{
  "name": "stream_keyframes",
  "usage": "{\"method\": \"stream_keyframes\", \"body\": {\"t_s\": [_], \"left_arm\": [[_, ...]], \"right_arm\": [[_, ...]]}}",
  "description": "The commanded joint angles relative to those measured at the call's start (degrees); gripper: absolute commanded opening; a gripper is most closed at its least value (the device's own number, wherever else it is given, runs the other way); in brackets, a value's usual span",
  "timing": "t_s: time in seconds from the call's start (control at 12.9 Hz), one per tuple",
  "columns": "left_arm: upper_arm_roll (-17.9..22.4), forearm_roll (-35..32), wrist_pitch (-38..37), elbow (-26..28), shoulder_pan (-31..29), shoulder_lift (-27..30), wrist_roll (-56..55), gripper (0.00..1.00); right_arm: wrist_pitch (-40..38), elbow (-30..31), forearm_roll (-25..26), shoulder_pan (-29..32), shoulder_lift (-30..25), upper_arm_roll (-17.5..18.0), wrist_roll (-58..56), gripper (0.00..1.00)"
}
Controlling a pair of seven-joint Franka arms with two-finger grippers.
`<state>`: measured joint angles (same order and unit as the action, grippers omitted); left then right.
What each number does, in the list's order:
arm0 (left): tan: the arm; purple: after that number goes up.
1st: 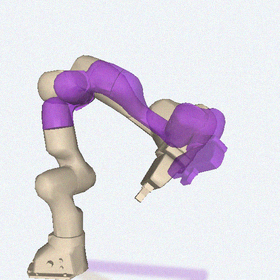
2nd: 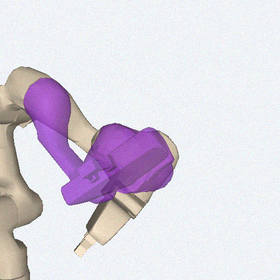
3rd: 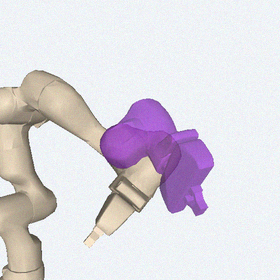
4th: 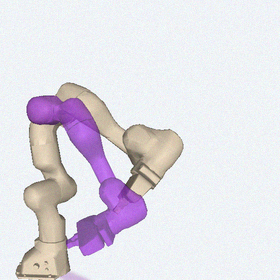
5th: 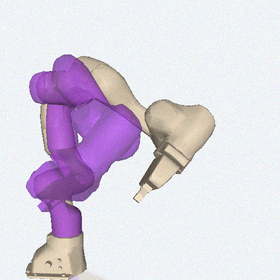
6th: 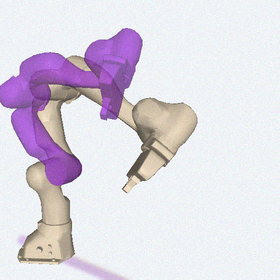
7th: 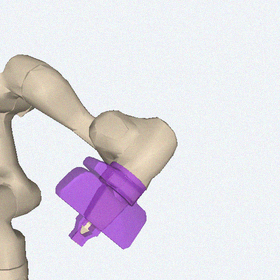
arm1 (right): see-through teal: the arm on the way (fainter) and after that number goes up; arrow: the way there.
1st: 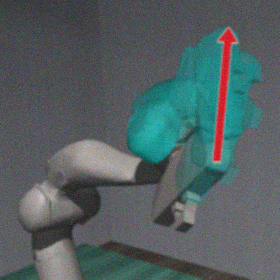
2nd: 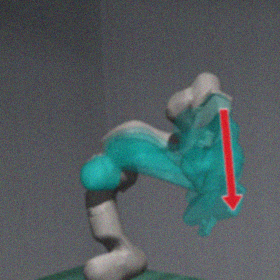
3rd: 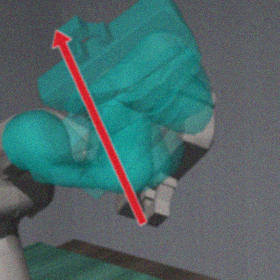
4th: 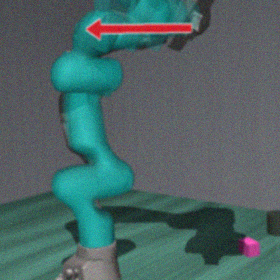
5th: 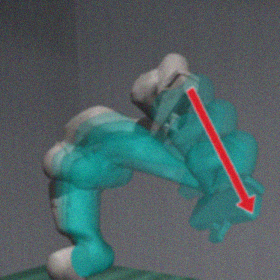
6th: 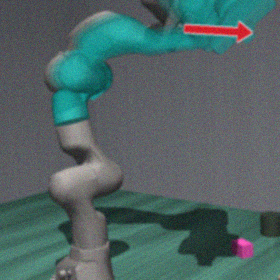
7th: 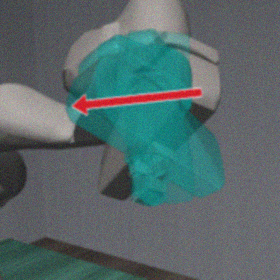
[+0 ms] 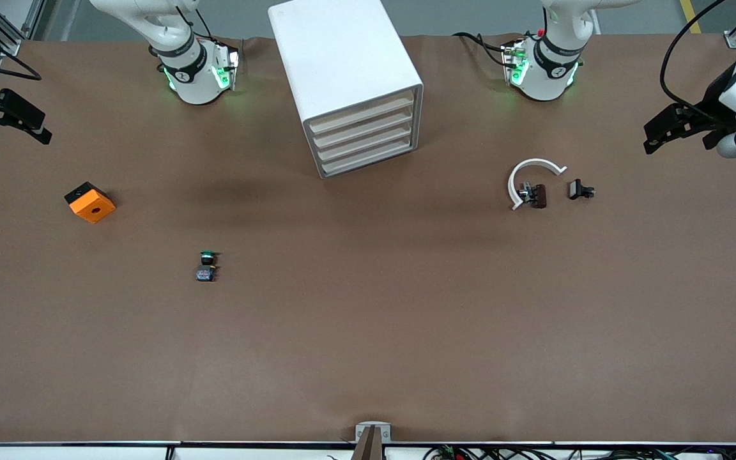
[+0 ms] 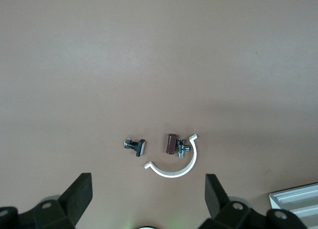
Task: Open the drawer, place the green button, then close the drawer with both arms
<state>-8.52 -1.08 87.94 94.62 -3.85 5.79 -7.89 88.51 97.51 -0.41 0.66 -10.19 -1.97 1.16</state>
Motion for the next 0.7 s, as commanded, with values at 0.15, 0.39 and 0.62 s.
{"method": "stream_keyframes", "body": {"t_s": [0.15,0.39,0.62], "left_arm": [[-0.1,-1.1,-1.5,-1.9,-0.5,-0.8,1.4,1.00],[-0.4,-1.0,0.1,-3.0,0.2,-6.9,1.6,1.00],[-1.1,-0.8,3.7,-5.7,1.2,-13.7,0.3,1.00]], "right_arm": [[0.4,1.4,-0.1,-0.6,-1.6,-0.1,0.8,1.00],[0.4,1.4,-0.1,-0.7,-1.6,-0.1,0.8,1.00],[-0.2,-0.4,-0.1,-0.9,-1.0,-0.1,0.9,1.00]]}}
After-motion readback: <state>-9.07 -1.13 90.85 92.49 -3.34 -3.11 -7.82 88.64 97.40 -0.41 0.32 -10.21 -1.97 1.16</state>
